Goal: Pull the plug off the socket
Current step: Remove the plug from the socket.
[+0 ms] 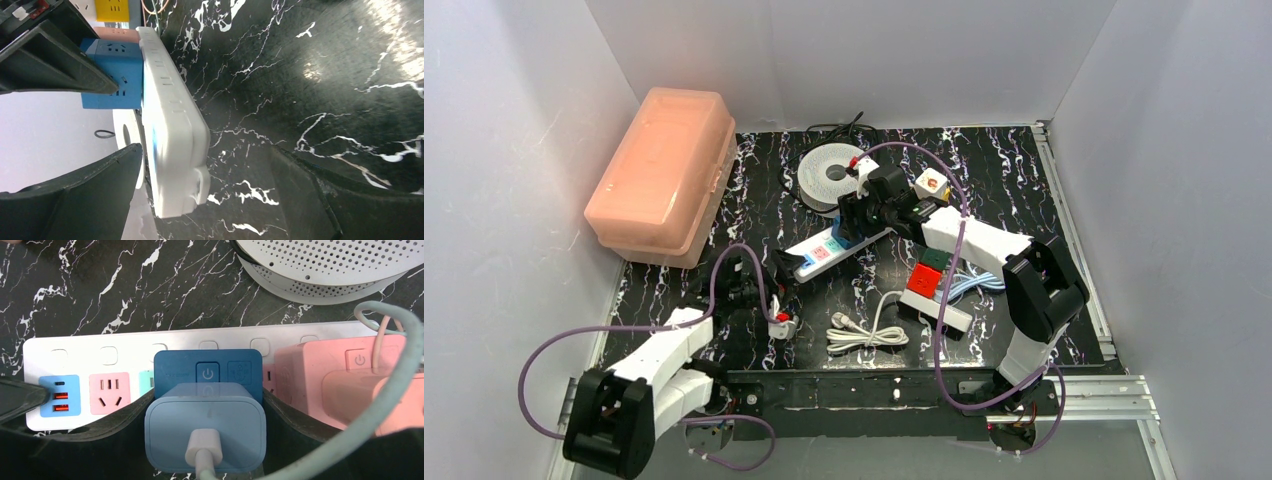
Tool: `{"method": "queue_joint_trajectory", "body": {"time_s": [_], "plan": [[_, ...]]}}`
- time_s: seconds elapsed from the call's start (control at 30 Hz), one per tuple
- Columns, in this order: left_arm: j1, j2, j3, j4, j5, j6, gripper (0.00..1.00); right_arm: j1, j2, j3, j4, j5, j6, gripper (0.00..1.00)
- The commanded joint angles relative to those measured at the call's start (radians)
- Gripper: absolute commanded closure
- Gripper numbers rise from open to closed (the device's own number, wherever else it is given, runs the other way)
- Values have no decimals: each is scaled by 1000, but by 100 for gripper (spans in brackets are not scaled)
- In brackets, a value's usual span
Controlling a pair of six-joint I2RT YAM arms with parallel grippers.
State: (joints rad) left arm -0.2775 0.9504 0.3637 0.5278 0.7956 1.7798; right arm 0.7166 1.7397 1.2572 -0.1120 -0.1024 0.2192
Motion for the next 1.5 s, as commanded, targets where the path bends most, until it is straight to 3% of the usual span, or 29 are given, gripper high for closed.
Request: {"method": "queue_joint_trajectory", "body": {"time_s": [0.0,0.4,0.6,0.8,0.97,1.47], "plan": [[2,98,-15,154,97,106,2,9,-96,85,85,-97,49,99],[-5,215,29,255,95,166,2,10,-86,117,57,-127,76,99],[-13,233,49,248,82,168,14,20,-74,123,43,-123,75,99],[-17,264,52,306,69,156,13,37,-58,117,61,-125,92,99],[-32,274,65,328,46,150,29,45,-51,136,61,-128,101,99],[-65,242,75,275,-20,150,100,46,-44,140,60,-137,111,99]]}}
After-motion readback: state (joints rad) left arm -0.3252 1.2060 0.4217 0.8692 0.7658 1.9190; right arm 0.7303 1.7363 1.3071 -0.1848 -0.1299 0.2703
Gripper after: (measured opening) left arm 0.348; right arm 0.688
